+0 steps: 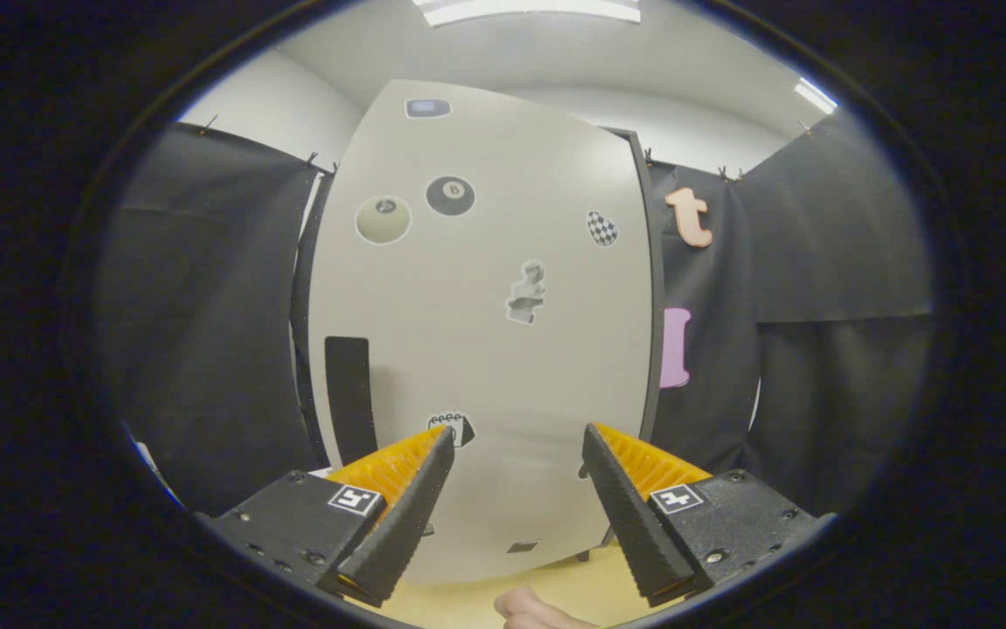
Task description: Open the shoe cabinet door, grab the shoes and put them into the shoe cabinet, then close the shoe cabinet door.
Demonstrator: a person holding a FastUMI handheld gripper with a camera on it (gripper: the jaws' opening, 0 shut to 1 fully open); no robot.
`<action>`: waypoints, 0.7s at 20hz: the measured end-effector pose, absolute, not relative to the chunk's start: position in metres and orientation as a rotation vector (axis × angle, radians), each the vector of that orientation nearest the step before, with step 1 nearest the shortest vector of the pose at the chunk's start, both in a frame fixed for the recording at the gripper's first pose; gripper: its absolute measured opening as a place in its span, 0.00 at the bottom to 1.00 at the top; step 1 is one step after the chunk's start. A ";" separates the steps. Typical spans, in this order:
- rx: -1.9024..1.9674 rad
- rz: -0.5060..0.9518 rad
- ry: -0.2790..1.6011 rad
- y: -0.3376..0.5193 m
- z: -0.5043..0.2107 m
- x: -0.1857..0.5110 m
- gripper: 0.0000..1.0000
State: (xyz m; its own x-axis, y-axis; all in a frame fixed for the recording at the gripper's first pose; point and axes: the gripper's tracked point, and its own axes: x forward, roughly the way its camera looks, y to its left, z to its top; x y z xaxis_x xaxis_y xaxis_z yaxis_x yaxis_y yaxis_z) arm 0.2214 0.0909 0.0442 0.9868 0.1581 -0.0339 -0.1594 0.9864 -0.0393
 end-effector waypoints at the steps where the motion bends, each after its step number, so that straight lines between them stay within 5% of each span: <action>1: -0.034 0.174 0.021 0.091 0.047 0.211 0.97; 14: 0.116 0.294 -0.004 0.070 0.019 0.078 0.97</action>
